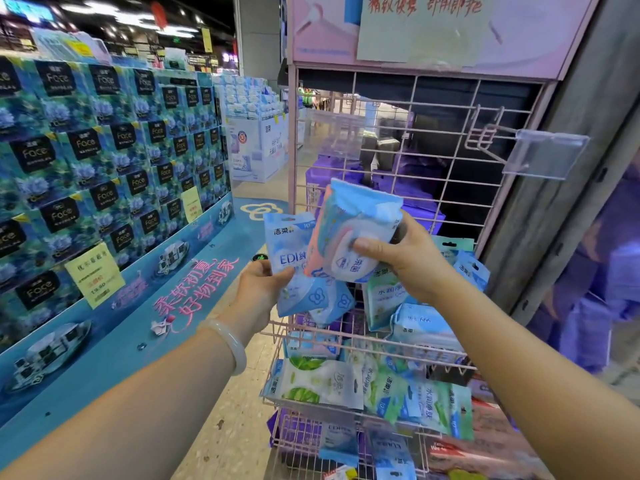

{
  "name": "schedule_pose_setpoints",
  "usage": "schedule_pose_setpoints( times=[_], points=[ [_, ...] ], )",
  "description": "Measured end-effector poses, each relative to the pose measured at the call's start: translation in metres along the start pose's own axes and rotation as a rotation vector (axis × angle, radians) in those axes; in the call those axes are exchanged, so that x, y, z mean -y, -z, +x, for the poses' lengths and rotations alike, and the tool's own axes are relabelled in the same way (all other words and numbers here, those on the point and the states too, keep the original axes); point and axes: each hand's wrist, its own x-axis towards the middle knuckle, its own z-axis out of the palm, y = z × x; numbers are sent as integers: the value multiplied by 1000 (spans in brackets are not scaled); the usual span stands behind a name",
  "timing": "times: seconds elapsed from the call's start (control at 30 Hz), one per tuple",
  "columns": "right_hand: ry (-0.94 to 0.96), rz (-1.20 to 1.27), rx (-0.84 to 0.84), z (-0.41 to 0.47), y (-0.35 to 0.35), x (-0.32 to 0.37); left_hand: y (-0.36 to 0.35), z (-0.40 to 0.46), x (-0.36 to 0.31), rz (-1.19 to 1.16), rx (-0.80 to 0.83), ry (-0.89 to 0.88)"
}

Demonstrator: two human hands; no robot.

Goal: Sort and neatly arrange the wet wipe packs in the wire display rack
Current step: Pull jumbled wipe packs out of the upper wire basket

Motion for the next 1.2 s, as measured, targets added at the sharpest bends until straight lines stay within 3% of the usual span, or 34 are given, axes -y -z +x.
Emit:
schedule_pose_setpoints(
  times=[0.3,0.43,0.53,0.63,0.7,0.8,0.87,1.0,1.13,1.2],
  points=[
    [-44,339,-176,3,10,-3,-29,6,24,90,-21,45],
    [-3,335,-194,7,12,-5,-36,8,26,657,-144,12],
    [19,222,-154,7,12,-3,-38,4,17,820,-216,55],
    [3,191,-127,9,11,-4,-39,-2,8,639,-287,-191],
    [-10,218,-149,12,7,-4,-43,-10,-1,392,-154,-303],
    [-27,291,-227,18,3,1,-49,-18,-17,-17,74,-140],
    [-40,295,-265,22,3,5,-47,-15,-22,-152,177,-49],
    [-101,317,-241,21,-7,4,-51,-15,-26,-123,337,14],
    [-141,273,-210,20,-14,-3,-58,-17,-26,-220,331,-11],
    [-165,110,-163,20,-8,-2,-56,-17,-26,-293,336,-6]
  ],
)
